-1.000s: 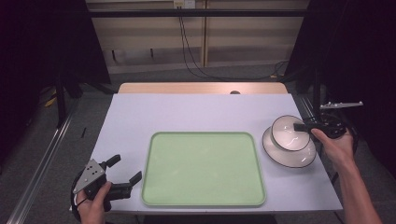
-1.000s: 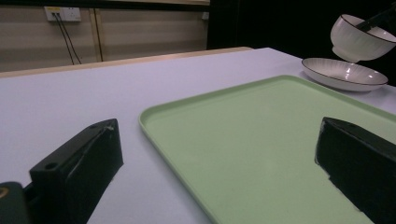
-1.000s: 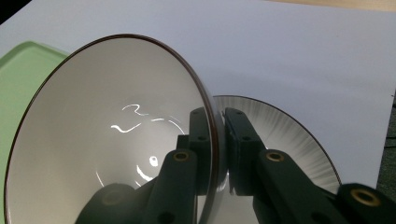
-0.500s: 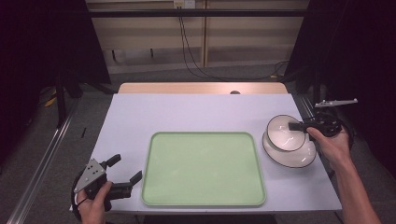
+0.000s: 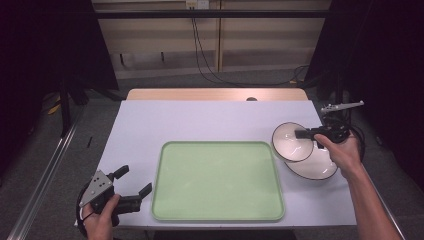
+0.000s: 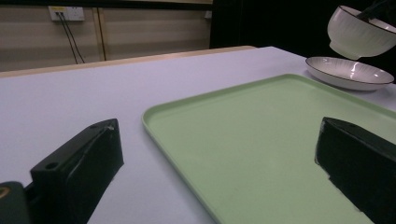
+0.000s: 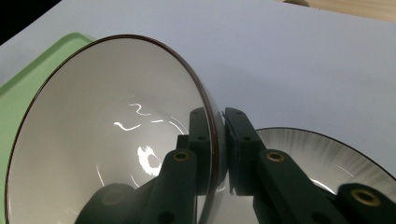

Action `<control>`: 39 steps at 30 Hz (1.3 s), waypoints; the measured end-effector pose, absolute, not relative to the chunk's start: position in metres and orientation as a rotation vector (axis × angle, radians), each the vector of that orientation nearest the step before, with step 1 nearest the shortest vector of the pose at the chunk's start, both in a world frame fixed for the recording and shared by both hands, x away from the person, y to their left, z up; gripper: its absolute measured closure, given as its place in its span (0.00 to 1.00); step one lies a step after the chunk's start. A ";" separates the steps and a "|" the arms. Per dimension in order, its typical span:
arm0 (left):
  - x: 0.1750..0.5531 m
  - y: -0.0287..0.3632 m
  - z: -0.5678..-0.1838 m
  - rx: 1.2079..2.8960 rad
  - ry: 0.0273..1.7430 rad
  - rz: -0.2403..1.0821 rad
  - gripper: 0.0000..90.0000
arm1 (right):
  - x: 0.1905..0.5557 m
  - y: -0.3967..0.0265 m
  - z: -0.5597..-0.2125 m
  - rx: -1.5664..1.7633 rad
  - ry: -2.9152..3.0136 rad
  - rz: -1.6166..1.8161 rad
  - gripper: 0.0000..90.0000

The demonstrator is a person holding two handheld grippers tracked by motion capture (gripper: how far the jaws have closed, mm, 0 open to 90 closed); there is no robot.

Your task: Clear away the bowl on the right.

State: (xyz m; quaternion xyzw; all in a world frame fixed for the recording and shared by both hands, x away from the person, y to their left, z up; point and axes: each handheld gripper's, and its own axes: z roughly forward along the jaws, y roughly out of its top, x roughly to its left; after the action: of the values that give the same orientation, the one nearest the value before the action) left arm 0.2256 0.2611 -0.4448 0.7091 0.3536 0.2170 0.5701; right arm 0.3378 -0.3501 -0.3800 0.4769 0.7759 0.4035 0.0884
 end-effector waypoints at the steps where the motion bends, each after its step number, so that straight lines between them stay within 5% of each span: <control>1: 0.225 0.261 -0.445 1.665 0.836 0.515 0.01 | 0.338 -0.350 -0.380 1.419 2.309 1.201 0.92; 39: 0.227 0.261 -0.445 1.666 0.835 0.513 0.01 | 0.384 -0.287 -0.392 1.449 2.391 1.188 0.92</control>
State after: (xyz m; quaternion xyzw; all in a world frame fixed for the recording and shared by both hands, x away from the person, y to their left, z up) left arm 0.2269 0.2607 -0.4448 0.7092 0.3554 0.2183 0.5684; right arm 0.3838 -0.2872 -0.3922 0.4764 0.7860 0.3906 0.0515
